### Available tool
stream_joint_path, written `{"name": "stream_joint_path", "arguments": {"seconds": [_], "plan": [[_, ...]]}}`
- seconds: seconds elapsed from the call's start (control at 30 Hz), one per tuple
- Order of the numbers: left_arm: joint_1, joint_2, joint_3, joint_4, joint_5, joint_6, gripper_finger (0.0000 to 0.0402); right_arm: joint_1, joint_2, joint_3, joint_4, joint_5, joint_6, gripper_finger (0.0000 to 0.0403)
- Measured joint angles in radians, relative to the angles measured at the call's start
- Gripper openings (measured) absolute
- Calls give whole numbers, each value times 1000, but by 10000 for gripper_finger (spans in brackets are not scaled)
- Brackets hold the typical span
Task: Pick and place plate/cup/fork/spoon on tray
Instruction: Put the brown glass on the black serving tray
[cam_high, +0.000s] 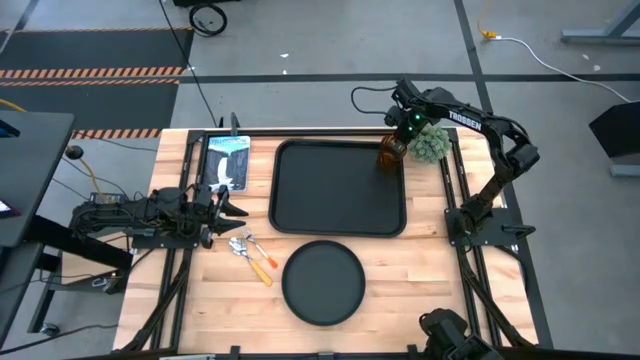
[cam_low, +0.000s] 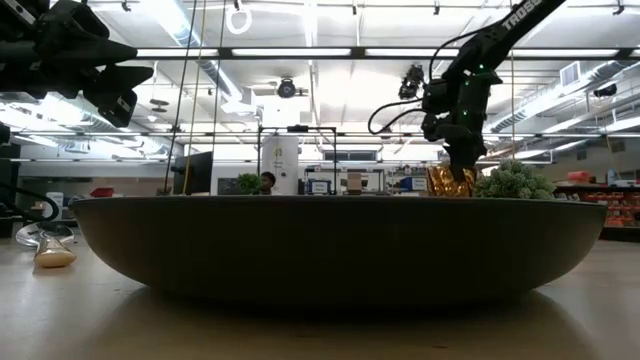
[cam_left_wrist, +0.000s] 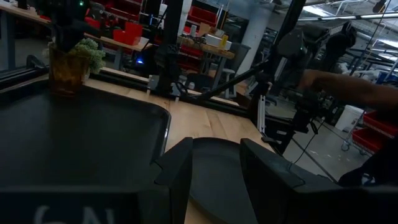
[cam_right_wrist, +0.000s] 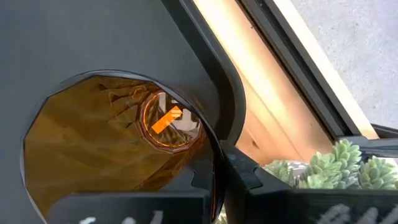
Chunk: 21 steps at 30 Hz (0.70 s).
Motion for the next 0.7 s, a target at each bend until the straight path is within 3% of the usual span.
{"name": "stream_joint_path", "arguments": {"seconds": [0.7], "plan": [[0,0,0,0,0,0,142,0,0,-3,8,-12,0,27]]}}
